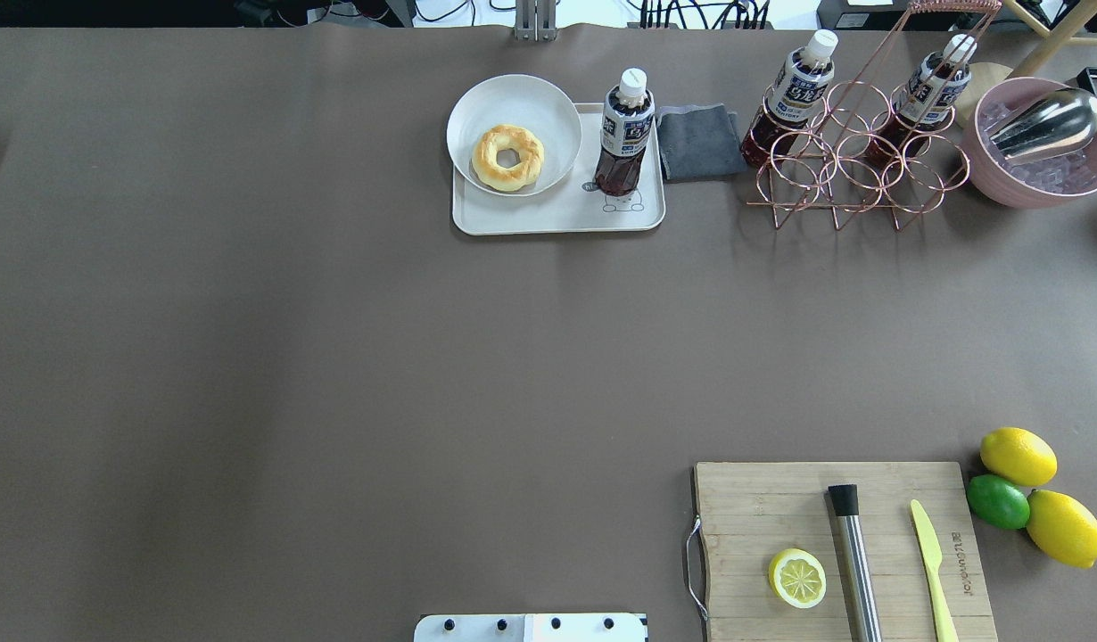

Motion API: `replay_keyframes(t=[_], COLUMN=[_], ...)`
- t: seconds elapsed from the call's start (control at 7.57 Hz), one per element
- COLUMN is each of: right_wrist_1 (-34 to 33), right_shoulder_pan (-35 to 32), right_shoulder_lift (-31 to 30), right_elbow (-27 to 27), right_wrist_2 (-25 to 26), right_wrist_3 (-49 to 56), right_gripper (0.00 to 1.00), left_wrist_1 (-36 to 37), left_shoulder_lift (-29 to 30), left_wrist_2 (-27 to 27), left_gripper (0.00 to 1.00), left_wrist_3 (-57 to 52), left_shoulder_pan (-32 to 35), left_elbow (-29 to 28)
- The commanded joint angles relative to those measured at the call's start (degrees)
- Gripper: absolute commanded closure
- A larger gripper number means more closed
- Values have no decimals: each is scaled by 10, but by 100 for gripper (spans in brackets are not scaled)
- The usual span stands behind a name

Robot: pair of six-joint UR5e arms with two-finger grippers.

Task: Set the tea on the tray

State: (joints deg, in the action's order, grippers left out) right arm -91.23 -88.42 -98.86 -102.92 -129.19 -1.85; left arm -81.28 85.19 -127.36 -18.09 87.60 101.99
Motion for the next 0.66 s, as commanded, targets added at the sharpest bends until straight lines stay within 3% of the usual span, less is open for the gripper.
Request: replay_keyframes(t=[0.0, 0.53], right_wrist_1=[1, 1], right_shoulder_pan=[0, 0], right_shoulder_lift=[-2, -5], right_elbow=[-2, -2], right_wrist_2=[3, 3], right_wrist_3=[0, 1], right_gripper=[0, 0], left_wrist_1=[2, 2], left_shoulder_lift=[-5, -5], left_wrist_2=[1, 2], left_gripper=[3, 3], left_wrist_3=[1, -2], left_shoulder_pan=[13, 20], left_elbow=[-9, -9])
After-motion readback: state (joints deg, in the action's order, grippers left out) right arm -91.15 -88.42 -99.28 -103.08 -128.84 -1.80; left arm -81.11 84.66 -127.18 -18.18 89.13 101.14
